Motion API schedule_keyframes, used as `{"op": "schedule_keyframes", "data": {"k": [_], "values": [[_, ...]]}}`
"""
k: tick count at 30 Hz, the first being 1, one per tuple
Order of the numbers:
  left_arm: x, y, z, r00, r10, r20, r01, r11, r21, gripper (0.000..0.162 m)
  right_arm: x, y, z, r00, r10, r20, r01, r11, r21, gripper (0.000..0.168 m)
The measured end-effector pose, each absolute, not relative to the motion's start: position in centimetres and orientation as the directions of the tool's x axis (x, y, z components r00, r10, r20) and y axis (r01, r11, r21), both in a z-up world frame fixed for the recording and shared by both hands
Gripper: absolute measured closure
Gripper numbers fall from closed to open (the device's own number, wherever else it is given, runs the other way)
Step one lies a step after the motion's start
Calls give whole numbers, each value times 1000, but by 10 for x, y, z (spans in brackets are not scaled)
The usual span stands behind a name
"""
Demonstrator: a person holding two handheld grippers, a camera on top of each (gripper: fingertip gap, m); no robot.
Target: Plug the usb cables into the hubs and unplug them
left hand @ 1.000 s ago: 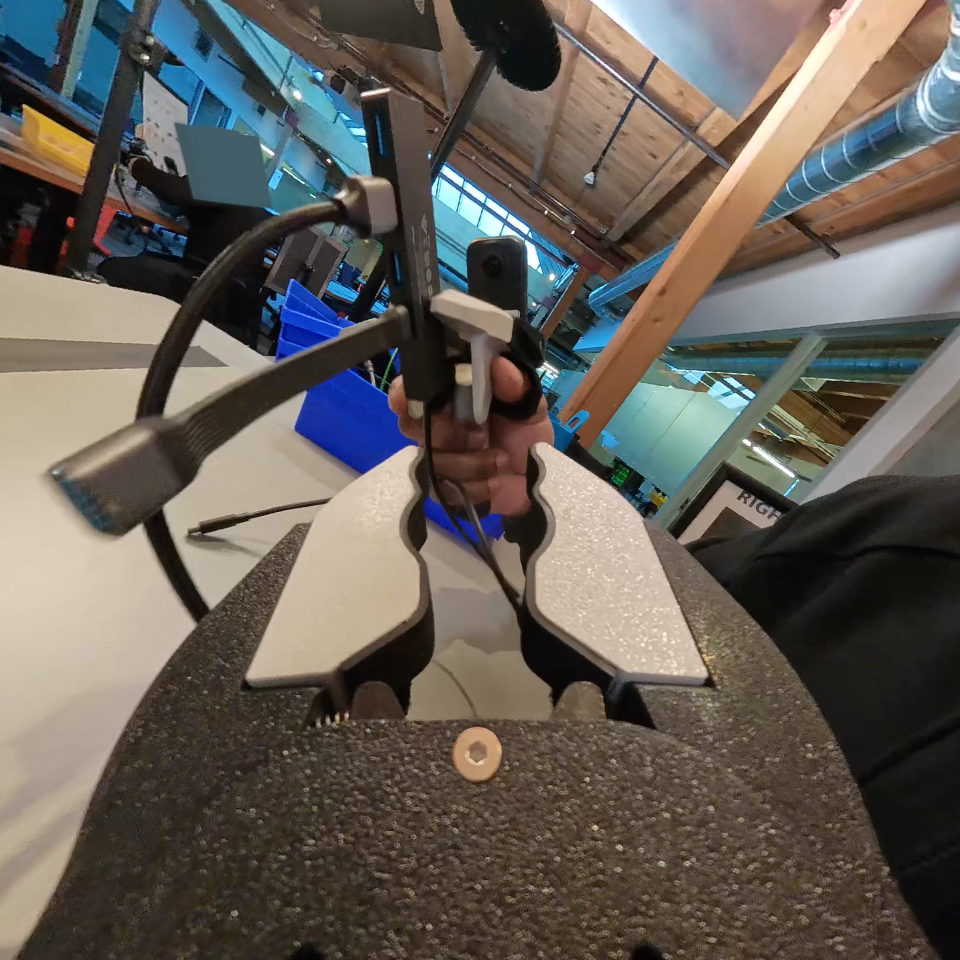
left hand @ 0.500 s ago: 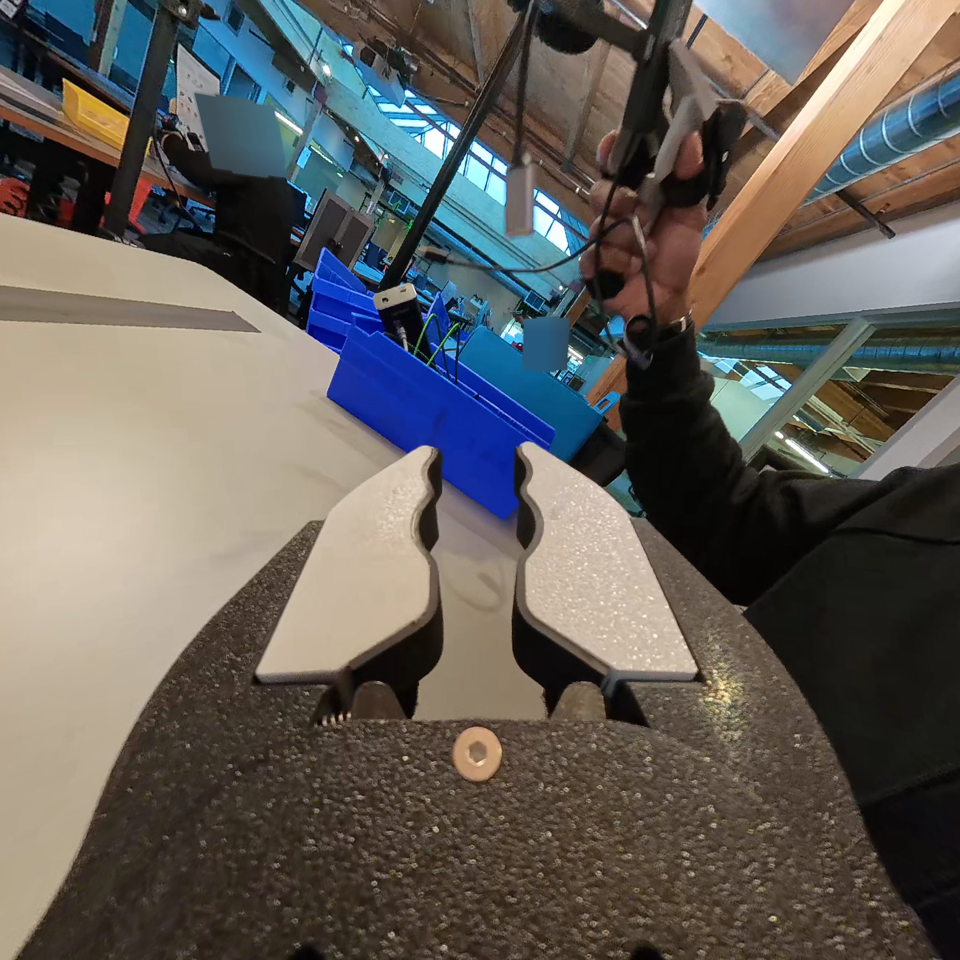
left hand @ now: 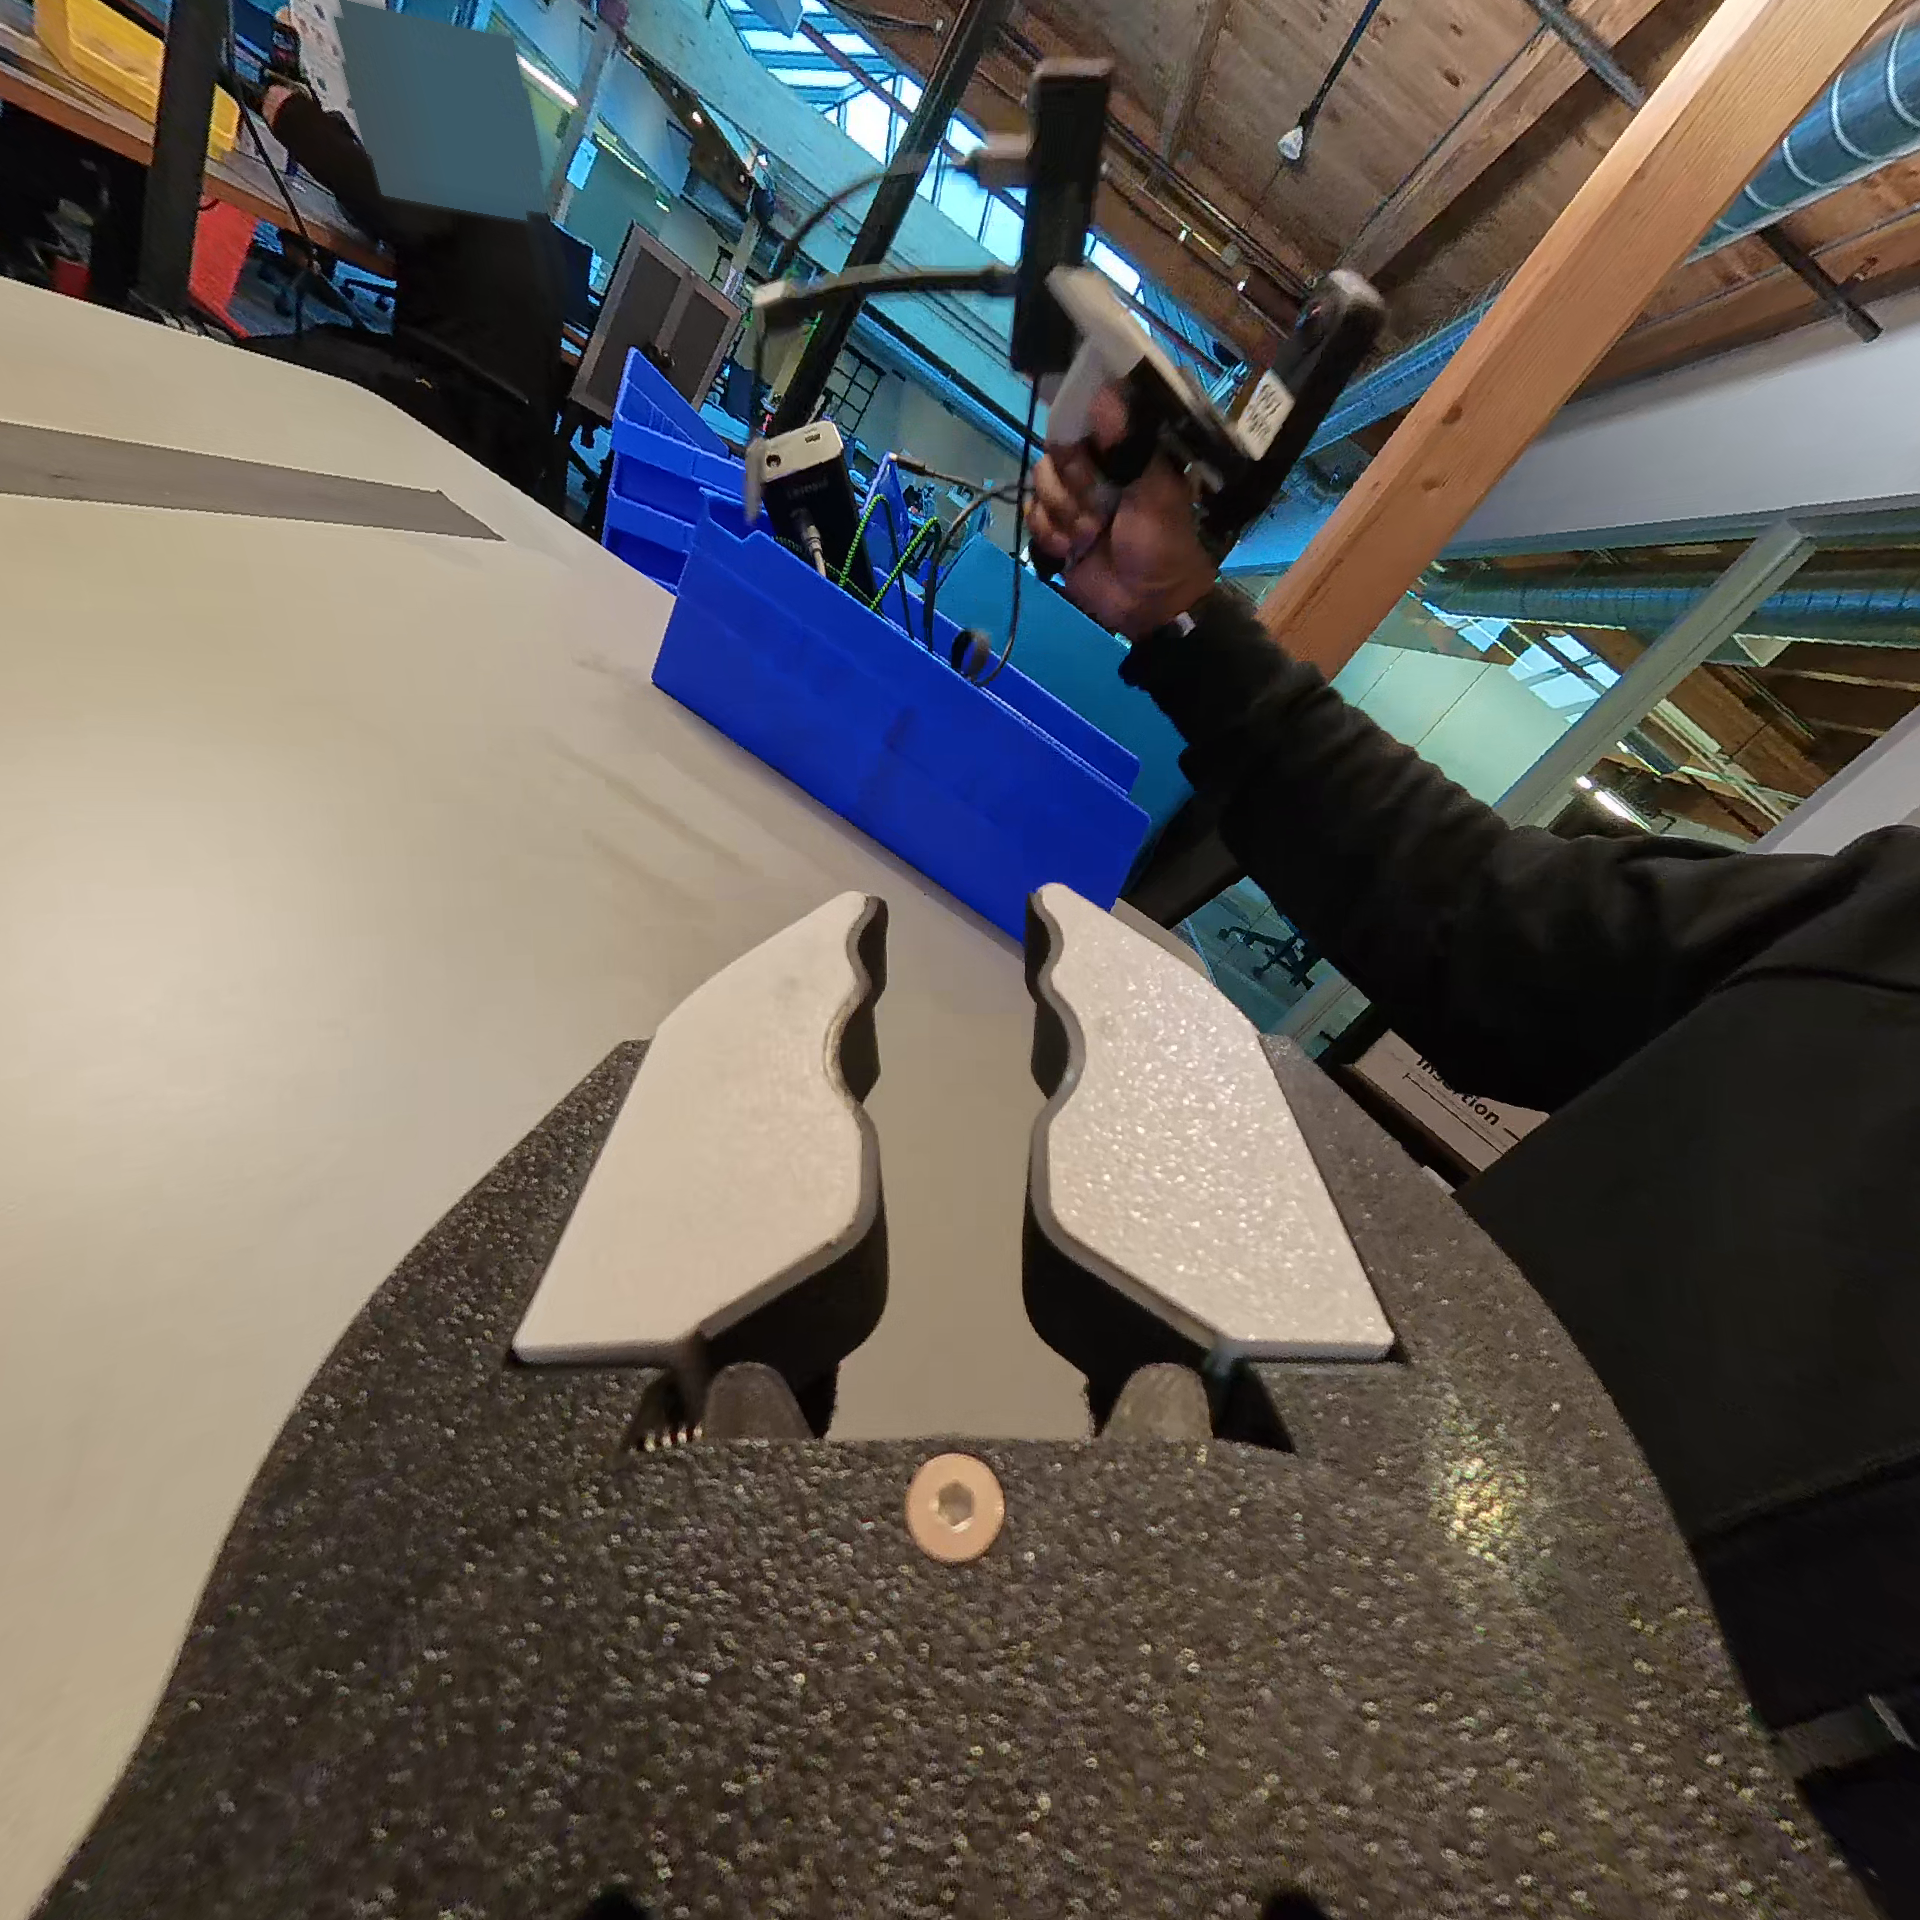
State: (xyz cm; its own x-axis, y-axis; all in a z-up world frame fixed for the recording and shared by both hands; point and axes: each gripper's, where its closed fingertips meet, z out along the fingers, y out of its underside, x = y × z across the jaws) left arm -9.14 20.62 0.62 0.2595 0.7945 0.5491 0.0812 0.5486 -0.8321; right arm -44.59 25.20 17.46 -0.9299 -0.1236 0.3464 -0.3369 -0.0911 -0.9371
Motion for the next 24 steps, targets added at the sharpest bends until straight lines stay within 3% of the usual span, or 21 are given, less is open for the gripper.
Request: {"op": "schedule_keyframes", "data": {"k": [6,11,18,20,24], "values": [[-92,206,5,260,791,555,84,553,-829,137,-446,245,77,-937,-246,250,-294,161,-942,158],[-92,206,4,264,788,556,91,553,-828,137,-454,246,56,-937,-274,218,-302,321,-897,157],[-93,211,2,268,796,542,111,534,-838,137,-484,261,-2,-845,-318,429,-522,663,-536,156],[-93,212,2,268,798,540,117,530,-840,137,-487,265,-9,-845,-316,432,-512,709,-484,147],[-92,213,2,270,797,540,117,530,-840,137,-478,276,1,-912,-289,291,-406,733,-546,123]]}}
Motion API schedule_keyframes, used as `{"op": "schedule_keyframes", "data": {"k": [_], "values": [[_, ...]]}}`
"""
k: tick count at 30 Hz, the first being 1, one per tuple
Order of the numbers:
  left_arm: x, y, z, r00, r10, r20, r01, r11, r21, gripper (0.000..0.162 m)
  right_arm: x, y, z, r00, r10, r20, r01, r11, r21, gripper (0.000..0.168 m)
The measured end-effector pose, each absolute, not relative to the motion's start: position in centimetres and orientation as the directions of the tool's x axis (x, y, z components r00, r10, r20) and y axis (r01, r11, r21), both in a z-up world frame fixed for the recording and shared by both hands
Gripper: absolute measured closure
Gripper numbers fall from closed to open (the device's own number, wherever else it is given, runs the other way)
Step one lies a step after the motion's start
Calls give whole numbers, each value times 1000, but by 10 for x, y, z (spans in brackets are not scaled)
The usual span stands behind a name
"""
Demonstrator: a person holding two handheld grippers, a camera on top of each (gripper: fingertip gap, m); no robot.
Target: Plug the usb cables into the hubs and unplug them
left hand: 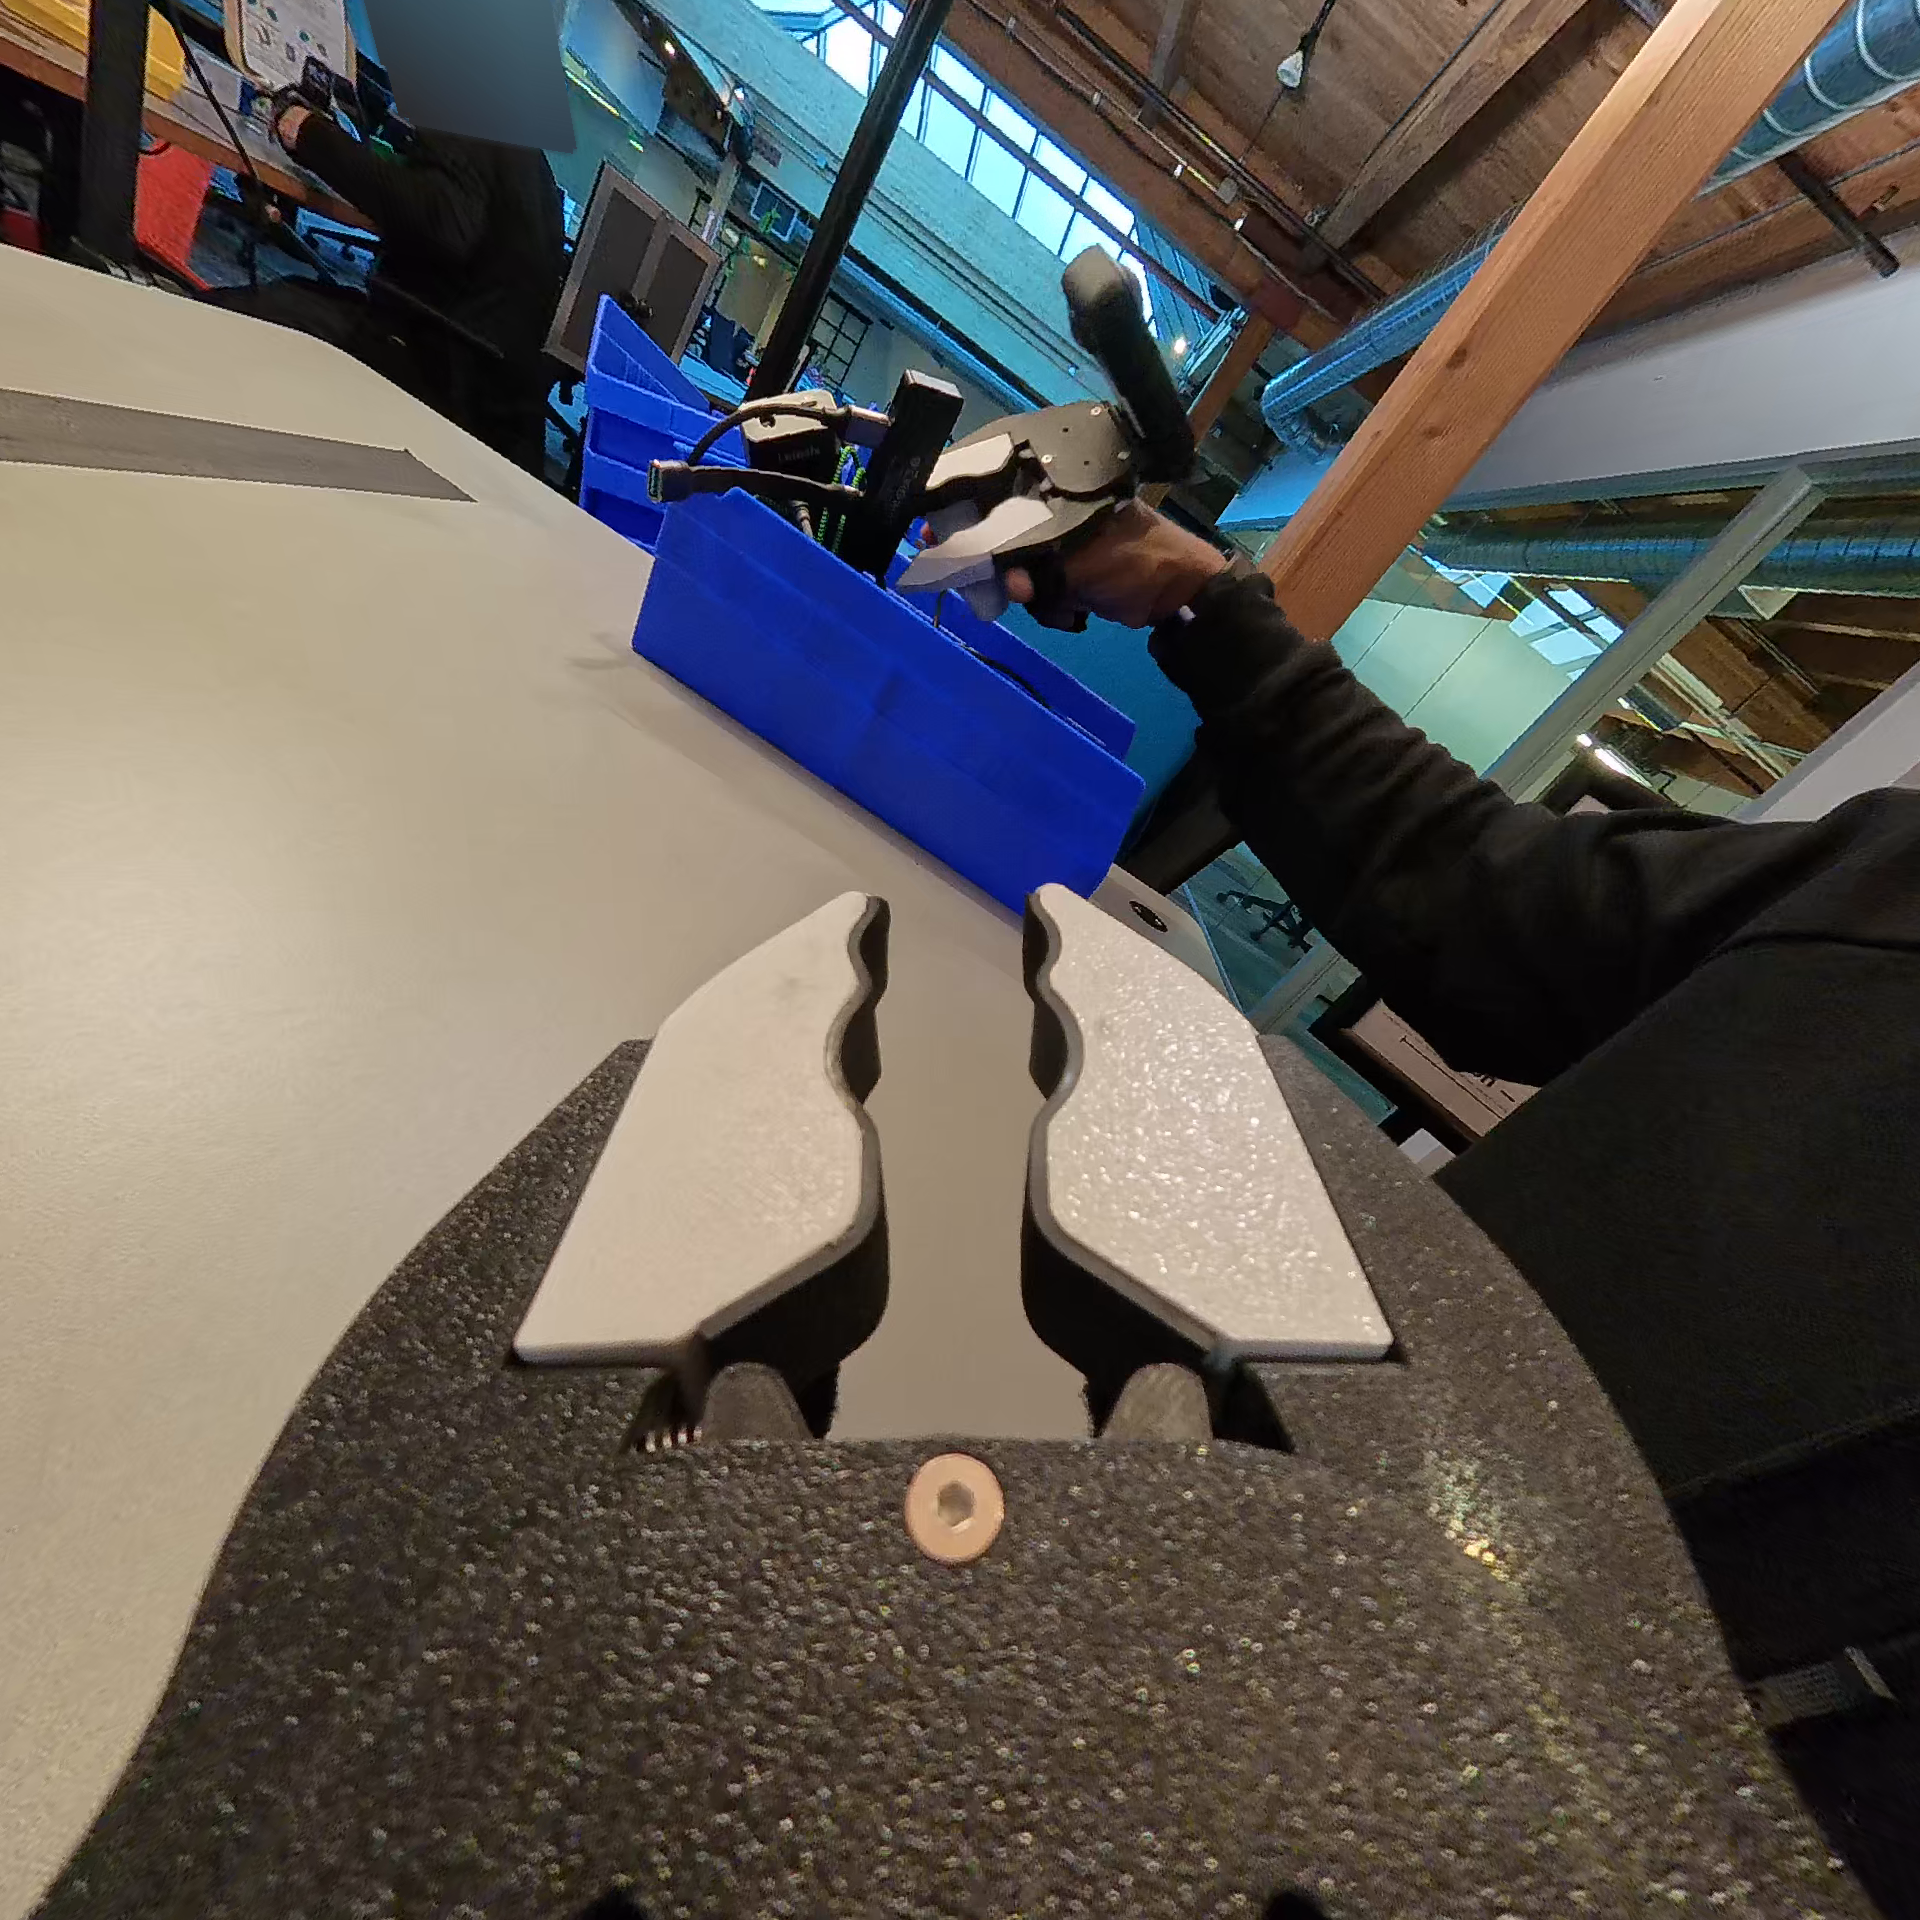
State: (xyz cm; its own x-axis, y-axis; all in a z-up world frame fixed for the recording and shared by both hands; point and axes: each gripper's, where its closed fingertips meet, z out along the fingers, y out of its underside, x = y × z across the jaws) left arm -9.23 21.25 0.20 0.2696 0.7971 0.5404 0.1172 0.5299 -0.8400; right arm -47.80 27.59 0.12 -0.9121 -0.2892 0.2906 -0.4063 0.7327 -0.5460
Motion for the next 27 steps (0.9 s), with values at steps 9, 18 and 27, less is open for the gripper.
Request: {"op": "schedule_keyframes", "data": {"k": [9,18,27], "values": [[-92,212,1,270,792,548,122,536,-835,137,-469,364,13,-962,-94,258,-237,758,-608,114],[-92,211,1,269,789,553,120,542,-832,137,-429,395,-19,-790,-244,563,-546,699,-462,108],[-93,215,0,265,800,538,130,524,-842,138,-434,363,-24,-584,-387,714,-720,653,-235,168]]}}
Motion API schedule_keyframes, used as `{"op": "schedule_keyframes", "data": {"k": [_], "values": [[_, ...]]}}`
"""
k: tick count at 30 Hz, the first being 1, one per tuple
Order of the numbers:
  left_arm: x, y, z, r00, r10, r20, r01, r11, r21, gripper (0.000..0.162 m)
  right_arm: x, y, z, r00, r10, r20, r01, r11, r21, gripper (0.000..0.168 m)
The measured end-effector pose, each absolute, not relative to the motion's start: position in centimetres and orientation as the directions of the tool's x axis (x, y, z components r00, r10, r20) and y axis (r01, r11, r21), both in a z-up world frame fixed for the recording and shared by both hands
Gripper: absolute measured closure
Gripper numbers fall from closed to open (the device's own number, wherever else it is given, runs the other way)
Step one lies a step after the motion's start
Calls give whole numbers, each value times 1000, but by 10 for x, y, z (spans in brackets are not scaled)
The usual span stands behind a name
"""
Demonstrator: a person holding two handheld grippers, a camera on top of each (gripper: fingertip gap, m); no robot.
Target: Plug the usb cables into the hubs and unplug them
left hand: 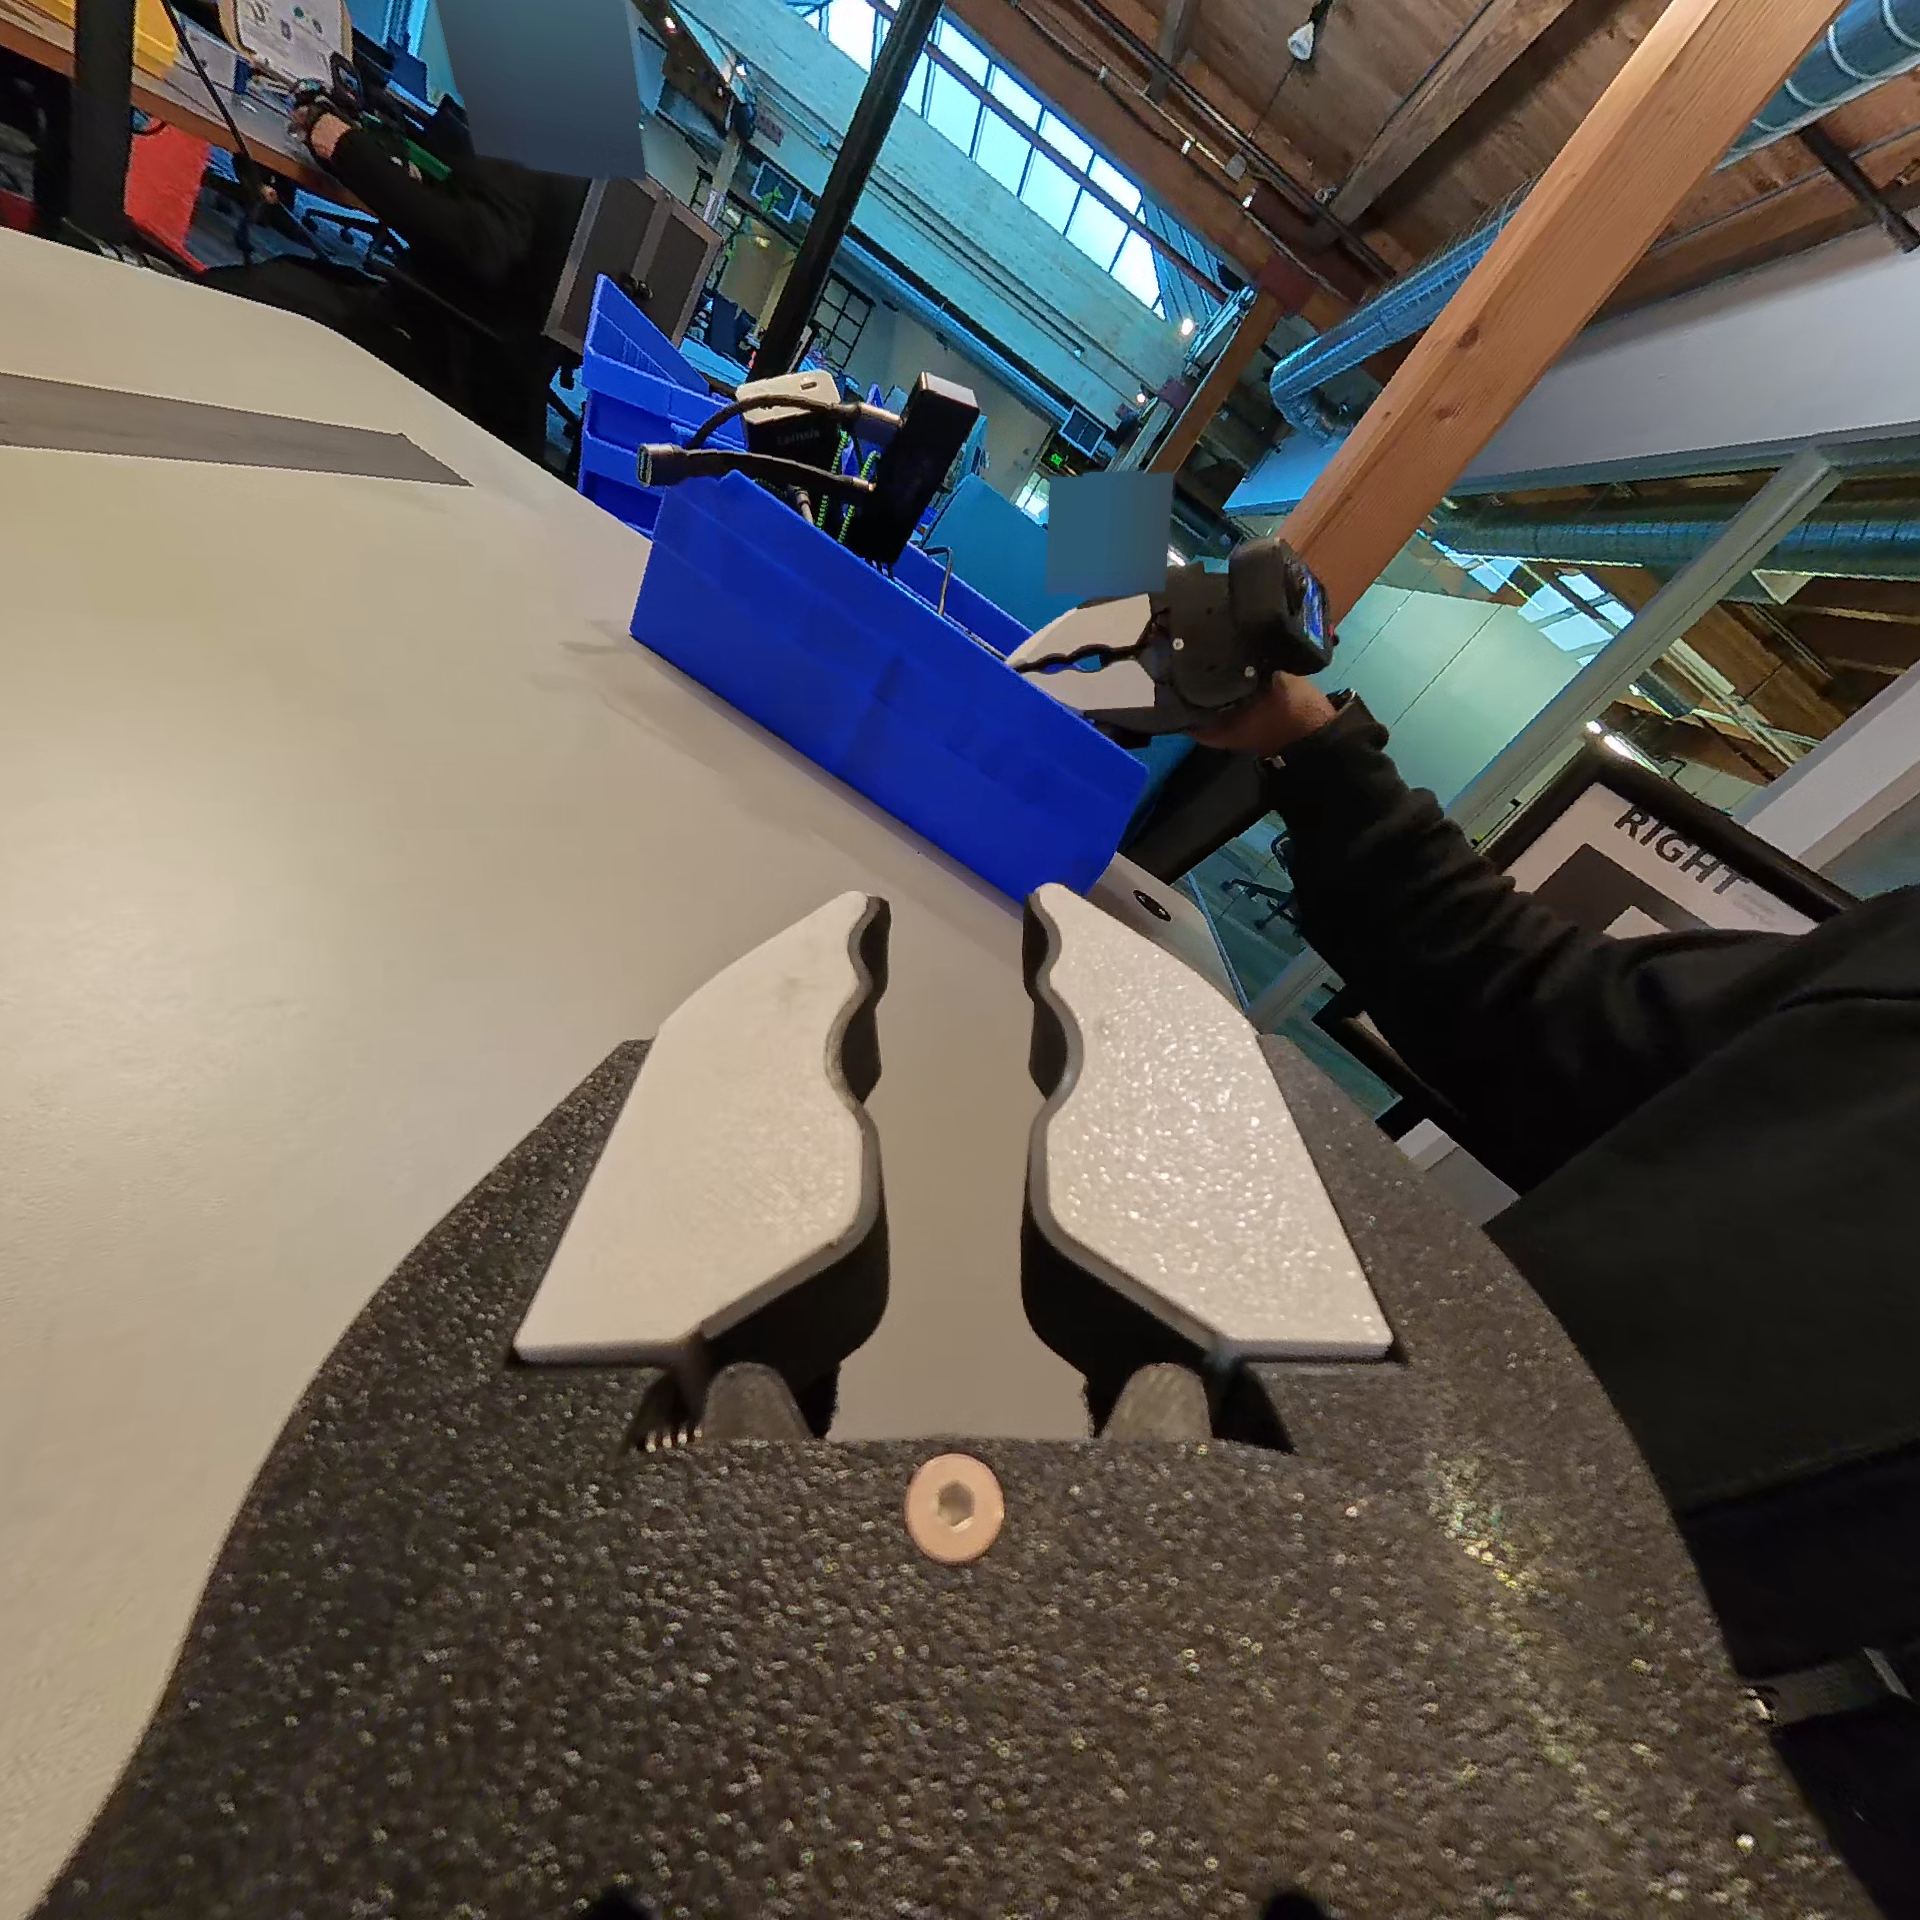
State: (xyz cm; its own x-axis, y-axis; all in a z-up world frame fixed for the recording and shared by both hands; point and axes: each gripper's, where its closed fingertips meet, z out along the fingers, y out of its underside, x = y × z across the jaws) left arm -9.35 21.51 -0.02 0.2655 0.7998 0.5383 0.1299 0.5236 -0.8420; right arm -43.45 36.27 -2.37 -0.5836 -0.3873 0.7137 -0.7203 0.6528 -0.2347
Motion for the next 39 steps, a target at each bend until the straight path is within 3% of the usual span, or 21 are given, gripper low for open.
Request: {"op": "schedule_keyframes", "data": {"k": [2,4,7,11,14,17,22,29,39], "values": [[-93,215,0,266,799,540,129,525,-841,138,-441,362,-15,-565,-381,732,-718,665,-208,167],[-93,215,0,267,797,541,131,526,-840,137,-439,369,-8,-601,-376,706,-703,668,-243,148],[-94,216,-1,269,796,543,137,527,-839,137,-438,376,6,-607,-357,710,-717,632,-295,137],[-94,216,-1,271,792,547,144,529,-837,137,-482,367,23,-492,-333,804,-718,678,-158,133],[-94,216,-1,268,796,543,139,525,-840,138,-489,347,17,-566,-387,728,-715,670,-199,129],[-94,217,-1,266,799,539,139,521,-842,138,-495,335,-5,-584,-515,627,-714,693,-96,123],[-94,217,-1,266,801,537,137,520,-843,138,-505,344,-36,-710,-593,380,-626,779,44,124],[-94,217,-1,272,794,543,140,526,-839,138,-511,353,-45,-723,-636,269,-613,771,173,154],[-94,217,-1,272,793,545,143,527,-838,138,-512,346,-13,-741,-610,280,-599,789,134,163]]}}
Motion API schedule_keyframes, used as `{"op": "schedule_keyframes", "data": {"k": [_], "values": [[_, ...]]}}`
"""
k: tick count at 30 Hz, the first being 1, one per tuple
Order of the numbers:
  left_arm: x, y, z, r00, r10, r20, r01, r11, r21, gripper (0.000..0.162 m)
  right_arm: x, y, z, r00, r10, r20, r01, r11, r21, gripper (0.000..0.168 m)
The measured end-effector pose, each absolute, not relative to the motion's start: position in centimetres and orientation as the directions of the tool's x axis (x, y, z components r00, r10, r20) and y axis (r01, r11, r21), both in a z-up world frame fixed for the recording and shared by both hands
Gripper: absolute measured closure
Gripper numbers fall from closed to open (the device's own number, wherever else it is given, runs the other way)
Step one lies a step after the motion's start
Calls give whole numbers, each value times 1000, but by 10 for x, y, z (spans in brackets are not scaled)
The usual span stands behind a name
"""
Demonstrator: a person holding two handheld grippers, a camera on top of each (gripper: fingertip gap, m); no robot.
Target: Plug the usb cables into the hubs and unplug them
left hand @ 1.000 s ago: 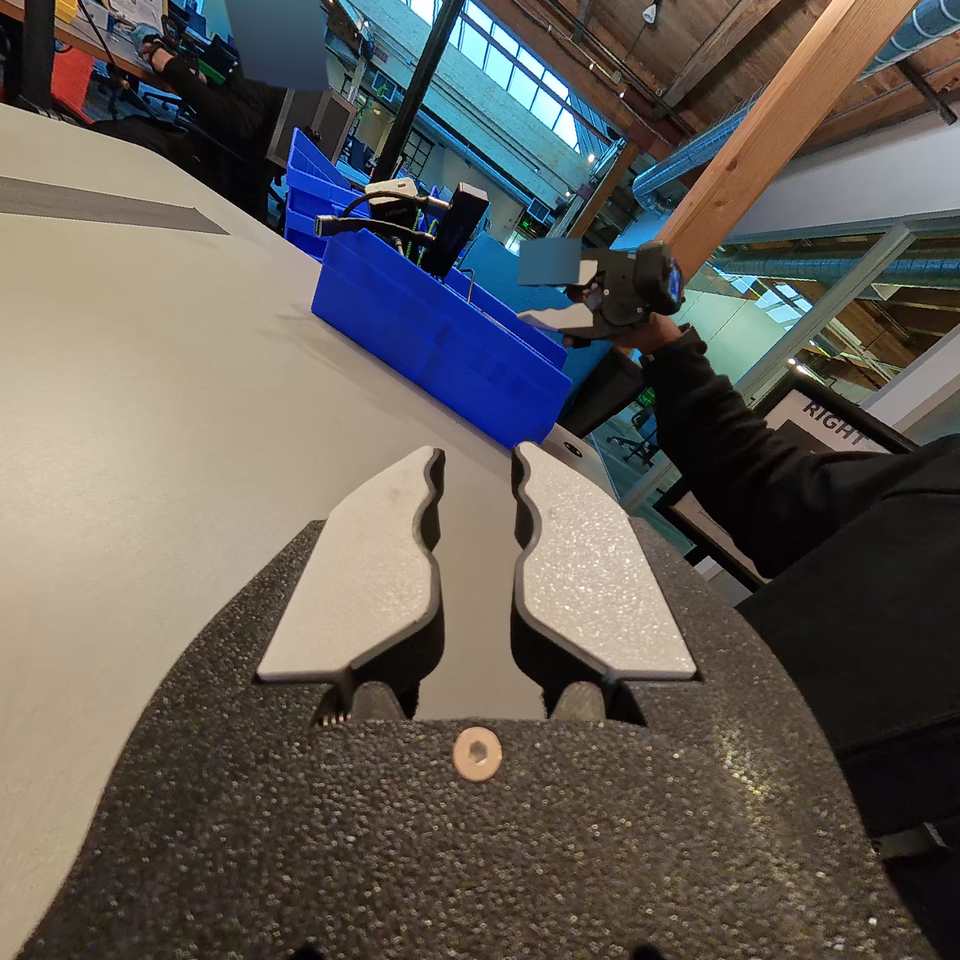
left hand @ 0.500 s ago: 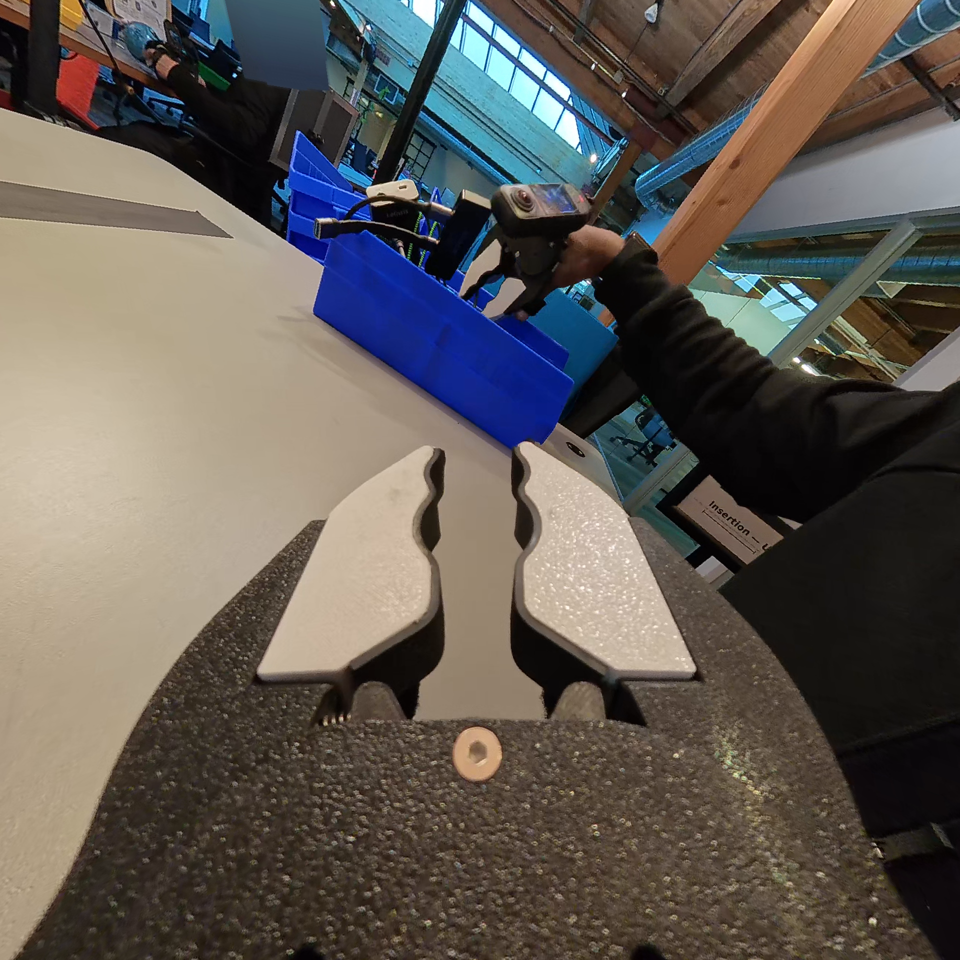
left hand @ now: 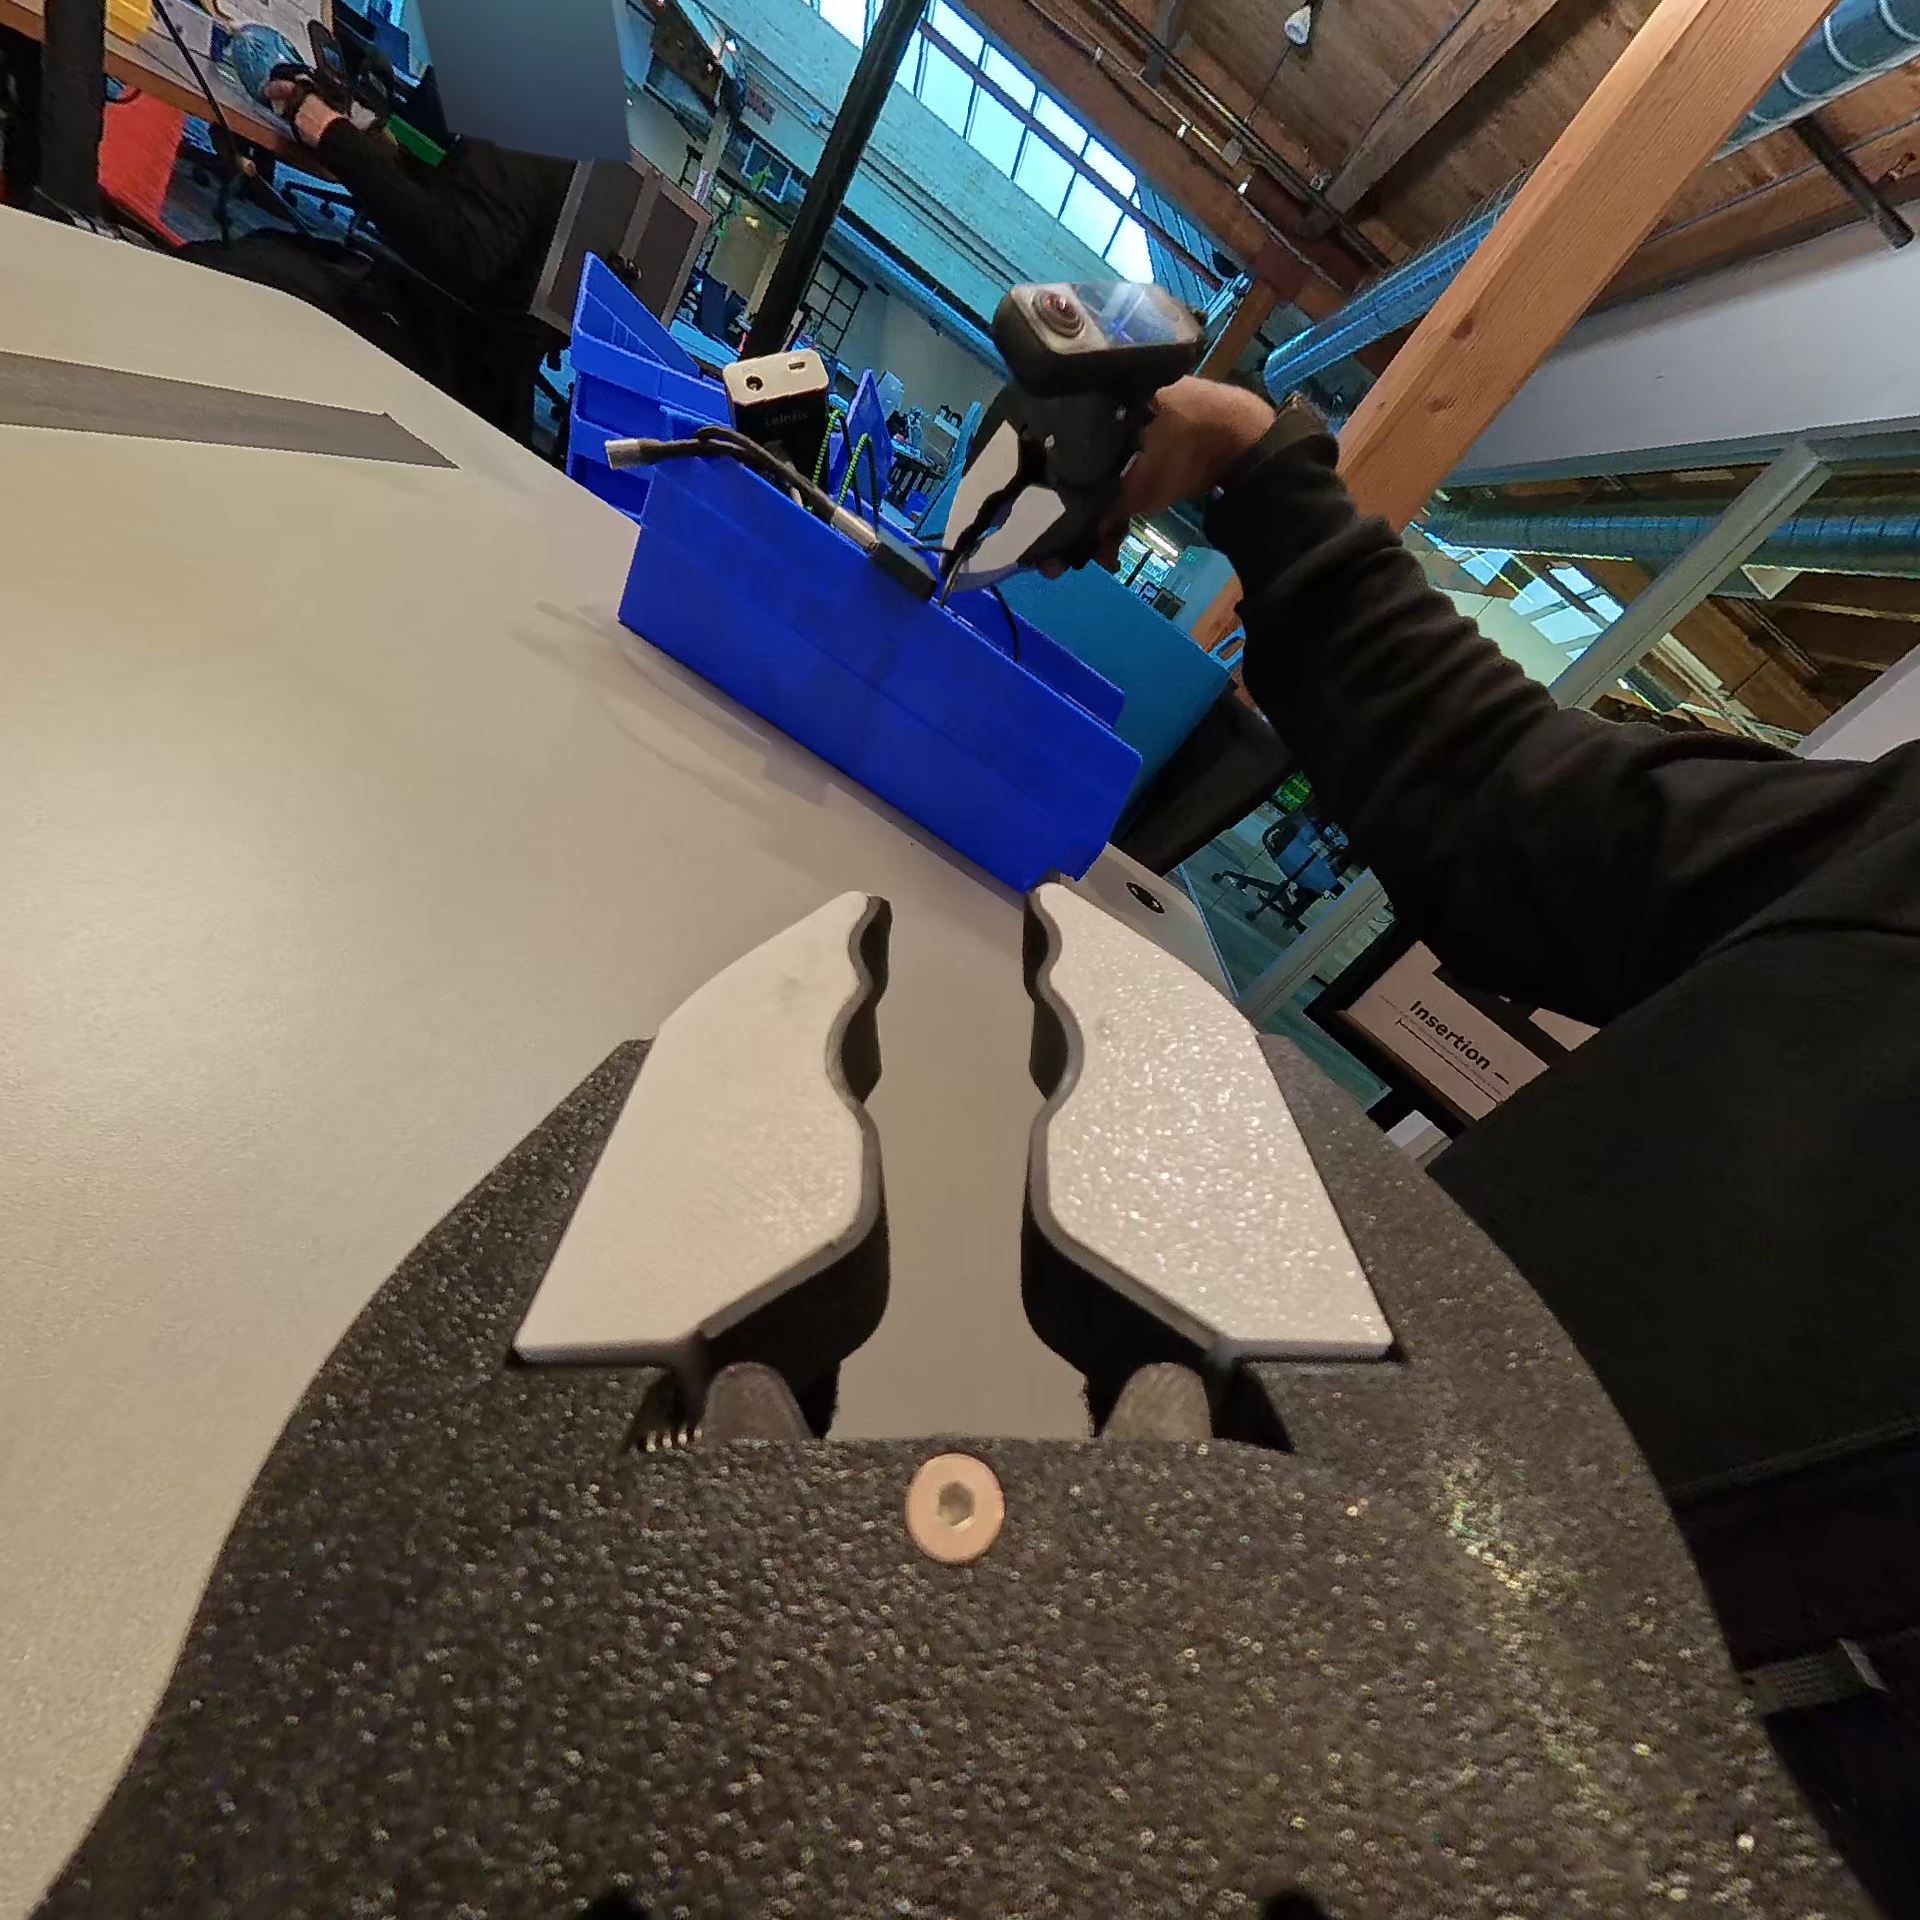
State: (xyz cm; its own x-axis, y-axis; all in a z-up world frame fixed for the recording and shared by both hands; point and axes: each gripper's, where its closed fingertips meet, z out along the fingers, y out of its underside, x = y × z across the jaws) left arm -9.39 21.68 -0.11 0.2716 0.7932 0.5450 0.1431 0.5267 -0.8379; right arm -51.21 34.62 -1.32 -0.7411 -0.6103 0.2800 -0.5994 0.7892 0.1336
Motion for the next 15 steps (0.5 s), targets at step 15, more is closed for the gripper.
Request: {"op": "schedule_keyframes", "data": {"k": [15], "values": [[-94,220,-2,273,798,537,155,515,-843,138,-553,272,52,-640,-286,713,-594,772,-223,166]]}}
